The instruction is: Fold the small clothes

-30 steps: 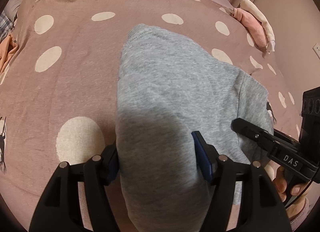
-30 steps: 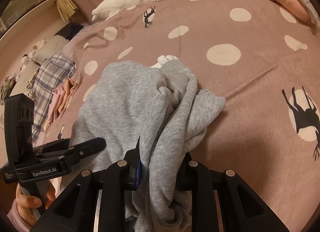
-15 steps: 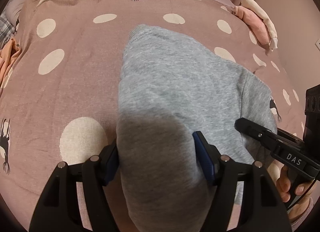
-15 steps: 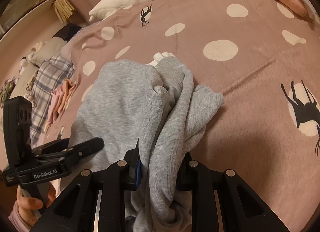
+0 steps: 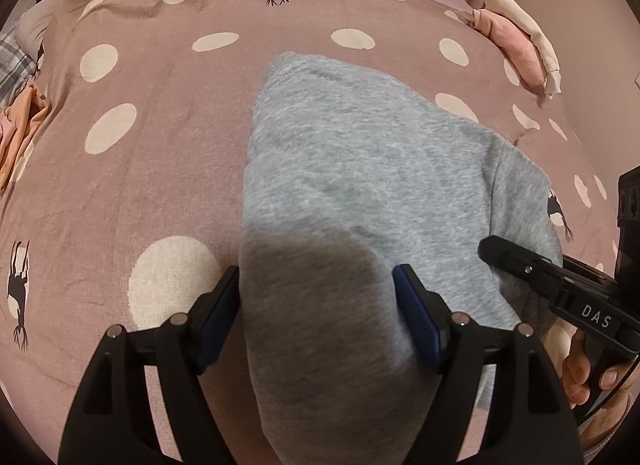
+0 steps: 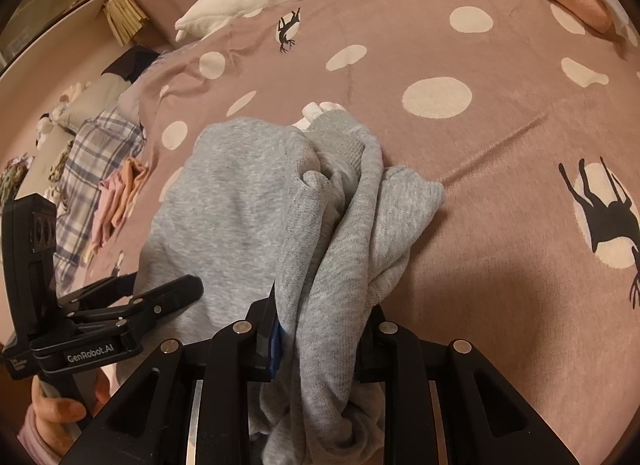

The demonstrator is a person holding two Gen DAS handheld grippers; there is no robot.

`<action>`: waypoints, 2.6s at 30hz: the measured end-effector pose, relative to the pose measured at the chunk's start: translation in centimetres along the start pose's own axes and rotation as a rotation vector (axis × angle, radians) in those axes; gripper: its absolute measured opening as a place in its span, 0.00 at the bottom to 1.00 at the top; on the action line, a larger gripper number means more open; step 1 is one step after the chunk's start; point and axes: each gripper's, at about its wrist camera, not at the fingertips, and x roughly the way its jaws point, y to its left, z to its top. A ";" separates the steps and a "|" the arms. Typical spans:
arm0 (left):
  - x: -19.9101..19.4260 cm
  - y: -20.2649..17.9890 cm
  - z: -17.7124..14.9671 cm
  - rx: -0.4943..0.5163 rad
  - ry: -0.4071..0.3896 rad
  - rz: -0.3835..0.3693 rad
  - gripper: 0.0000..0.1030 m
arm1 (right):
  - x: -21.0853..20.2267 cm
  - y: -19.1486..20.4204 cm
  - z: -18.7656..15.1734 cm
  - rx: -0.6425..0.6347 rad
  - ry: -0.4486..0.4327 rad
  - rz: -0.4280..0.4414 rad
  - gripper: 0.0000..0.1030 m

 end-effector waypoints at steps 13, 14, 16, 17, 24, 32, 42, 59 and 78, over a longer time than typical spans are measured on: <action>0.1 0.2 -0.2 -0.007 0.001 0.018 0.84 | 0.0 -0.6 -0.2 0.020 0.003 0.012 0.27; 0.1 0.2 -0.2 -0.007 0.001 0.018 0.84 | 0.0 -0.7 -0.2 0.021 0.003 0.013 0.27; 0.1 0.2 -0.1 -0.006 0.001 0.019 0.85 | 0.0 -0.7 -0.2 0.023 0.004 0.015 0.28; 0.1 0.2 -0.1 -0.007 0.001 0.019 0.85 | 0.0 -0.7 -0.2 0.024 0.004 0.016 0.28; 0.2 0.2 -0.2 -0.006 0.002 0.021 0.85 | 0.0 -0.7 -0.2 0.024 0.004 0.014 0.28; 0.2 0.2 -0.2 -0.006 0.003 0.023 0.85 | 0.0 -0.7 -0.3 0.027 0.004 0.014 0.28; 0.2 0.3 -0.2 -0.007 0.005 0.024 0.85 | 0.1 -0.7 -0.4 0.025 0.007 0.012 0.29; 0.2 0.6 -0.5 -0.013 0.009 0.032 0.89 | 0.0 -1.0 -0.6 0.036 0.012 0.010 0.33; 0.1 1.1 -0.5 -0.029 0.021 0.033 0.94 | 0.0 -1.3 -0.6 0.045 0.015 -0.003 0.41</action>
